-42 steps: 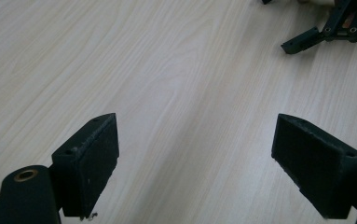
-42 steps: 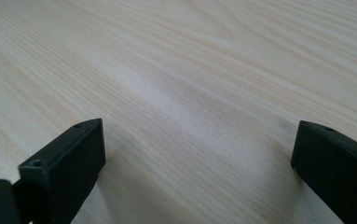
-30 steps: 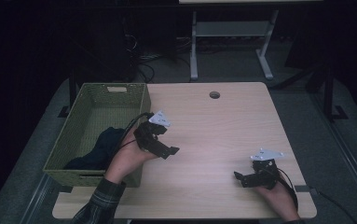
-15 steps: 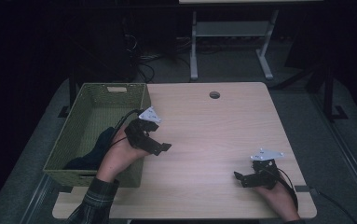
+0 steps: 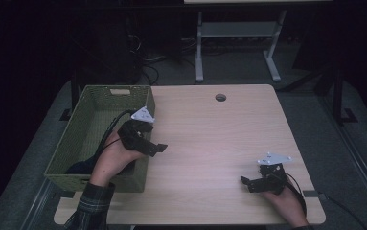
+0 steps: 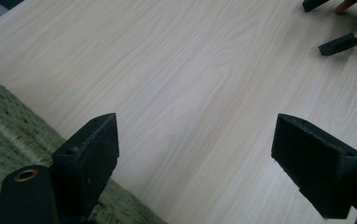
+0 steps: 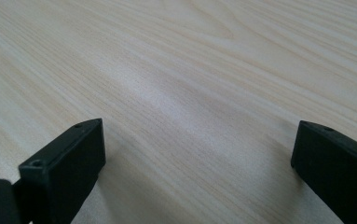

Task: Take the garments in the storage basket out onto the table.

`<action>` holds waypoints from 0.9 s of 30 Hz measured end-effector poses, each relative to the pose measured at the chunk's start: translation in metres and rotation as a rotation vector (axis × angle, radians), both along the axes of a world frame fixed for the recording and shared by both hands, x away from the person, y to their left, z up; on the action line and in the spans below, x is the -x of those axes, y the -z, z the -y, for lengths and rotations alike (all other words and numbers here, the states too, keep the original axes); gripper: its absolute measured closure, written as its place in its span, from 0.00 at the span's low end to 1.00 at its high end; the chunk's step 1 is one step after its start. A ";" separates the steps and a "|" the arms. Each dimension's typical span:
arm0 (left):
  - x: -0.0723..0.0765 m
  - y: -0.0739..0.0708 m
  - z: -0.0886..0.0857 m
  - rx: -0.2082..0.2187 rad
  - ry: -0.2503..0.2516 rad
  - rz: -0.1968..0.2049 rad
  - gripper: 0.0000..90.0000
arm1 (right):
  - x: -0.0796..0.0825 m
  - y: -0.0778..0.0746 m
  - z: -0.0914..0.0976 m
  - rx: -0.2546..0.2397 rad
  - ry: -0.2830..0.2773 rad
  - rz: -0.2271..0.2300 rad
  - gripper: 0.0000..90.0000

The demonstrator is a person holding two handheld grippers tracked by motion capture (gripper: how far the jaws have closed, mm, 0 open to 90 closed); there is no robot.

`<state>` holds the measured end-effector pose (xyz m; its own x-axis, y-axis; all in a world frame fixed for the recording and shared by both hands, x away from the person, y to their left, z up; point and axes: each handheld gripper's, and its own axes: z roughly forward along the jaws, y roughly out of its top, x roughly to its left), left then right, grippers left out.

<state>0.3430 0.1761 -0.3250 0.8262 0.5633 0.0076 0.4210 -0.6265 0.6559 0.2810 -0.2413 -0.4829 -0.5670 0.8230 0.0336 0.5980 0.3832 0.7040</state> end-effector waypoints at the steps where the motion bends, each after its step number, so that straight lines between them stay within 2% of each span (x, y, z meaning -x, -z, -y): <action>1: 0.000 0.000 0.000 0.000 0.000 0.000 0.16 | 0.000 0.000 0.000 0.000 0.000 0.000 0.03; 5: 0.000 -0.002 -0.007 -0.008 -0.014 0.005 0.16 | 0.000 0.000 0.000 0.000 0.000 0.000 0.03; 20: 0.000 -0.008 -0.040 0.011 -0.097 0.012 0.16 | 0.000 0.000 0.000 0.000 0.000 0.000 0.03; 27: -0.001 -0.009 -0.051 0.012 -0.118 0.010 0.16 | 0.000 0.000 0.000 0.000 0.000 0.000 0.03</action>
<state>0.3436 0.2273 -0.3164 0.7539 0.6570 0.0080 0.4849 -0.5646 0.6679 0.2810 -0.2413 -0.4830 -0.5670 0.8230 0.0337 0.5979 0.3831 0.7041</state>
